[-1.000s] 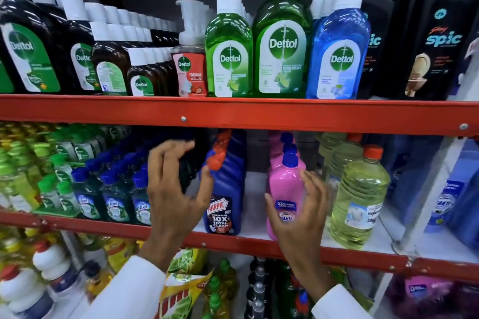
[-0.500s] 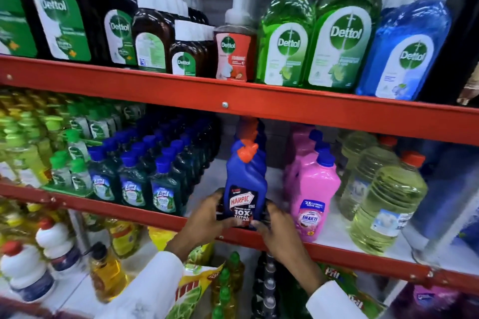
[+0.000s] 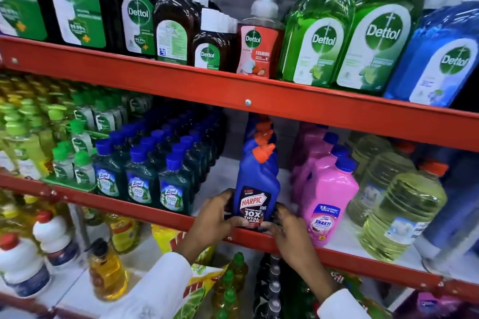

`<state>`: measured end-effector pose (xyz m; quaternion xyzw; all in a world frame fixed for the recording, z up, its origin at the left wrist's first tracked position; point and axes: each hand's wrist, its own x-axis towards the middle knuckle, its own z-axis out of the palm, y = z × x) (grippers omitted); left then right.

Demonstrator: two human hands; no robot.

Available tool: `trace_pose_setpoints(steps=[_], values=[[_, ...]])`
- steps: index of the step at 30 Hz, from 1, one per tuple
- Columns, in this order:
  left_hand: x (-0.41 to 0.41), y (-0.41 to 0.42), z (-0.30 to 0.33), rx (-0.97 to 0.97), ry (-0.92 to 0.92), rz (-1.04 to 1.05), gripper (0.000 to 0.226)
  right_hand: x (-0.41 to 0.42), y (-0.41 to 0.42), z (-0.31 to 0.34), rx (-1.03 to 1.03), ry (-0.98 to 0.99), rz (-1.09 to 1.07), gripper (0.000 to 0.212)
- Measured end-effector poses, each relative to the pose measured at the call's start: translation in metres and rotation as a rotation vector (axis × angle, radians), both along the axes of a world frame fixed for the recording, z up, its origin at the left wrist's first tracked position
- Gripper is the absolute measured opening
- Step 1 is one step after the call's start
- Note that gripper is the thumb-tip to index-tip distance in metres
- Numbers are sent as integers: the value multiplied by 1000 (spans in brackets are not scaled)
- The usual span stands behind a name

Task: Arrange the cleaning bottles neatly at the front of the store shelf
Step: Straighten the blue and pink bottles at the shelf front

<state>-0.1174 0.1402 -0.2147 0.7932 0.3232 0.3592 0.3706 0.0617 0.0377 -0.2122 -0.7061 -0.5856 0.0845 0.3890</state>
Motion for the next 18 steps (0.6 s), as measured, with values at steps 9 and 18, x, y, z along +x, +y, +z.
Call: trace_pose_setpoints(steps=[9, 18], values=[[-8, -49, -3, -32, -334, 304, 51, 7, -78, 1, 265, 168, -186, 35], [72, -112, 10, 164, -214, 125, 31, 78, -90, -9, 287, 185, -307, 55]])
